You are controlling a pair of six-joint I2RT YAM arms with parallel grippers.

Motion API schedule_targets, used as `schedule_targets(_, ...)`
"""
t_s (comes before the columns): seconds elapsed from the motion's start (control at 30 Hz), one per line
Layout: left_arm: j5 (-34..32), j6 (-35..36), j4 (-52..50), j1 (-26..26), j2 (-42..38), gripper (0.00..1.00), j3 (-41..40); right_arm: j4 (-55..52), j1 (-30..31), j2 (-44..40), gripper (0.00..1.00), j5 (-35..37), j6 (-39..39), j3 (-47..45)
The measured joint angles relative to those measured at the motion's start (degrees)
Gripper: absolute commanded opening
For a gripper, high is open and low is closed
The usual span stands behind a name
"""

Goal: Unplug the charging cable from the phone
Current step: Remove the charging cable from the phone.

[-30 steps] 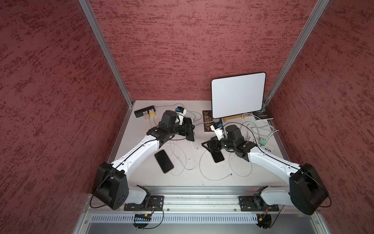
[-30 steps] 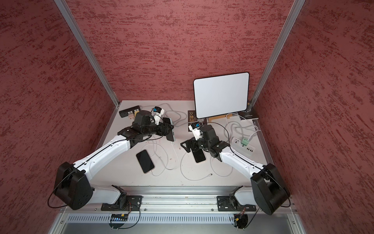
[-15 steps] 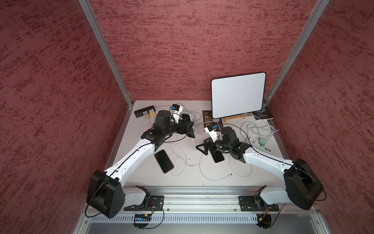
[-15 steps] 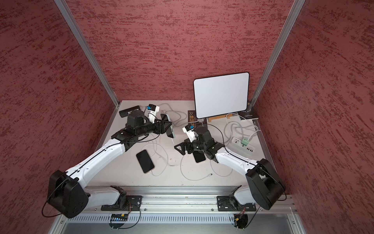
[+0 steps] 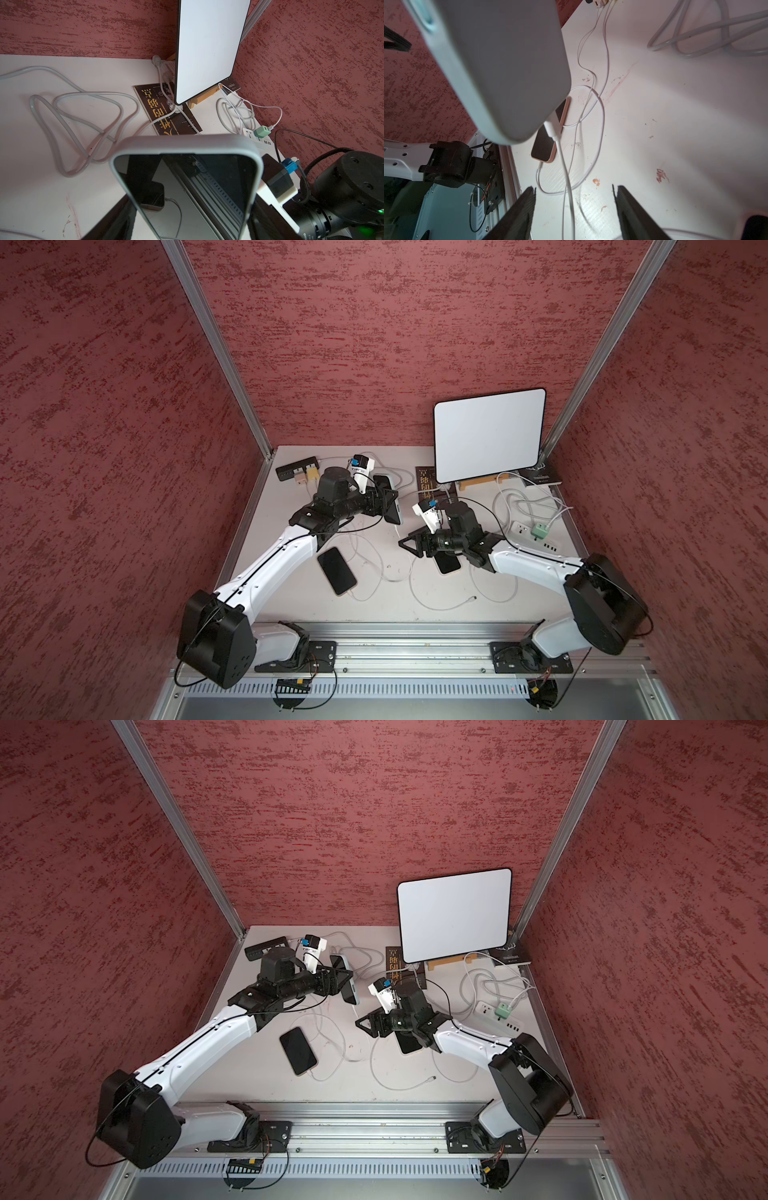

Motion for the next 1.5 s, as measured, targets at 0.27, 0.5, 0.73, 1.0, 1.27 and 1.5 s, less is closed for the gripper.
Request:
schedule_targets(0.27, 0.1, -0.2, 0.0, 0.0, 0.0, 0.17, 0.0, 0.5, 1.1, 2.3, 0.29, -0.3, 0.2, 2.2)
schedule_targets(0.5, 0.5, -0.2, 0.0, 0.4, 0.0, 0.18, 0.0, 0.7, 1.3, 2.5, 0.09, -0.3, 0.3, 2.2)
schedule_targets(0.73, 0.9, -0.2, 0.0, 0.6, 0.0, 0.18, 0.0, 1.0, 1.3, 2.5, 0.00, -0.3, 0.0, 2.2)
schedule_targets(1.0, 0.9, -1.2, -0.1, 1.1, 0.0, 0.18, 0.0, 1.3, 1.3, 2.5, 0.00, -0.6, -0.5, 2.2)
schedule_targets(1.27, 0.3, -2.4, -0.1, 1.9, 0.0, 0.17, 0.0, 2.0, 1.5, 2.5, 0.00, -1.1, -0.8, 1.8)
schedule_targets(1.5, -0.5, -2.8, -0.1, 1.9, 0.0, 0.17, 0.0, 2.2, 1.7, 2.5, 0.00, -1.1, -0.9, 1.4)
